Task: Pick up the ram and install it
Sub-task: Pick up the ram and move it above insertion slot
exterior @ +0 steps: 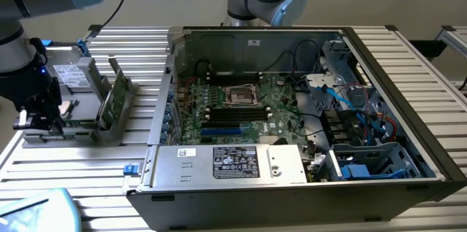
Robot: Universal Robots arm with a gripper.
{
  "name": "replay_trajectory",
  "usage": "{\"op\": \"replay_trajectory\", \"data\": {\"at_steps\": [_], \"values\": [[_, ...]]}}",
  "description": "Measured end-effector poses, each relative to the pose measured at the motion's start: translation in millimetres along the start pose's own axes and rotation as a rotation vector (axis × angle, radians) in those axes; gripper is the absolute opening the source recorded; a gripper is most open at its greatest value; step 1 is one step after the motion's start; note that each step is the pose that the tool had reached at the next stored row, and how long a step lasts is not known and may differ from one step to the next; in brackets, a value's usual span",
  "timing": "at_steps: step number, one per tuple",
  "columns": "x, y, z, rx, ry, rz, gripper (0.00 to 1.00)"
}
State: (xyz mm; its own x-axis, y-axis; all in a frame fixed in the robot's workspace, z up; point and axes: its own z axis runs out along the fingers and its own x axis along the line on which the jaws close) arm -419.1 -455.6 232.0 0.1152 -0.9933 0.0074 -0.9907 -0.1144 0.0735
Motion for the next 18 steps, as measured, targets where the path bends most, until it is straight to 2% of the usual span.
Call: {"op": "replay_trajectory", "data": {"at_steps": [4, 6, 10, 13, 18], "values": [[-0.1, -0.5, 3.5, 0.0027, -0.0195, -0.001, 0.25], [0.1, -0.7, 6.6, 0.0033, -0.0257, -0.002, 0.25], [0.5, -1.3, 13.8, 0.0040, -0.0326, -0.002, 0.25], [0.5, -1.7, 18.6, 0.0048, -0.0405, -0.003, 0.25], [0.6, -1.7, 18.9, 0.0050, -0.0419, -0.003, 0.25]]}}
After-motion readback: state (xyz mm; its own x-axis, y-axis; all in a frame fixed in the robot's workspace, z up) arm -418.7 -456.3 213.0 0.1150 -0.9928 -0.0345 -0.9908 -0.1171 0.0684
